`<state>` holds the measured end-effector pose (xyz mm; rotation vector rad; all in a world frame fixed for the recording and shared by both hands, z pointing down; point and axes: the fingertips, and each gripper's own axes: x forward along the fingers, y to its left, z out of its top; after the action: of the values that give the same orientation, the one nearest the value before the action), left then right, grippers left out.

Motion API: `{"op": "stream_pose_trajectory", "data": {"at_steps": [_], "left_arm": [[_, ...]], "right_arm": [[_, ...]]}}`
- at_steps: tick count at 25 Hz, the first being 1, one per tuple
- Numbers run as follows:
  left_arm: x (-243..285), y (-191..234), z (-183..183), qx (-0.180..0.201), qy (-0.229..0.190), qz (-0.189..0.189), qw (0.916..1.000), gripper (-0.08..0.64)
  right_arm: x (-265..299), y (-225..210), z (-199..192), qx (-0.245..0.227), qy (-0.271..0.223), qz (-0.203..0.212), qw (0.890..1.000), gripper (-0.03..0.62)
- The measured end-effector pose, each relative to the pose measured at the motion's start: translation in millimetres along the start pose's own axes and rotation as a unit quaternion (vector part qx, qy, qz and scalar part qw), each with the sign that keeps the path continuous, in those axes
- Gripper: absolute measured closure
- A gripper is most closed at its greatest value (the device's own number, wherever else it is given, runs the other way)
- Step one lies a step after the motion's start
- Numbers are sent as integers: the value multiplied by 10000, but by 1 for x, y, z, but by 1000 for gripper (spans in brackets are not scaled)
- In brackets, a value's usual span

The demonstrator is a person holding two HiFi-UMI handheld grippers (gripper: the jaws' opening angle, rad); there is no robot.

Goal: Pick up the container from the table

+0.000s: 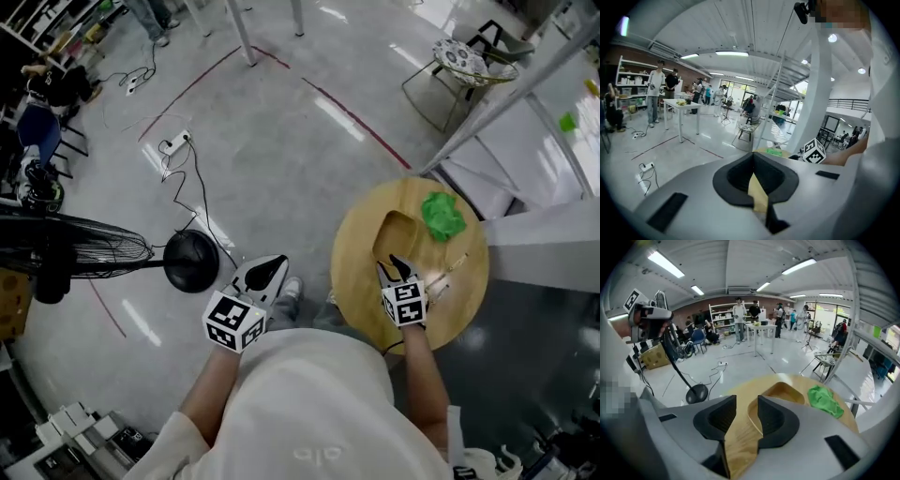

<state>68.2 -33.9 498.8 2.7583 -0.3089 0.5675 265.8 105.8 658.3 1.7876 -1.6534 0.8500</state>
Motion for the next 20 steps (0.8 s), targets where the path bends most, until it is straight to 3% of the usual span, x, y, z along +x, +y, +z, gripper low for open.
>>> {"op": "stream_pose_trajectory", "data": {"at_steps": [6,13,16,20], "left_arm": [[-31,15,-21,-271,26,696,9972,545],[-59,27,-42,-504,59,1144,9921,545],[-73,31,-50,-579,35,1288,9900,545],[-85,35,-55,-661,3,1446,9873,545]], "right_arm": [[49,10,-24,-662,724,433,9942,417],[84,22,-49,-1050,1272,550,9848,422],[93,28,-59,-1308,1468,559,9789,445],[99,24,-65,-1657,1689,395,9708,532]]}}
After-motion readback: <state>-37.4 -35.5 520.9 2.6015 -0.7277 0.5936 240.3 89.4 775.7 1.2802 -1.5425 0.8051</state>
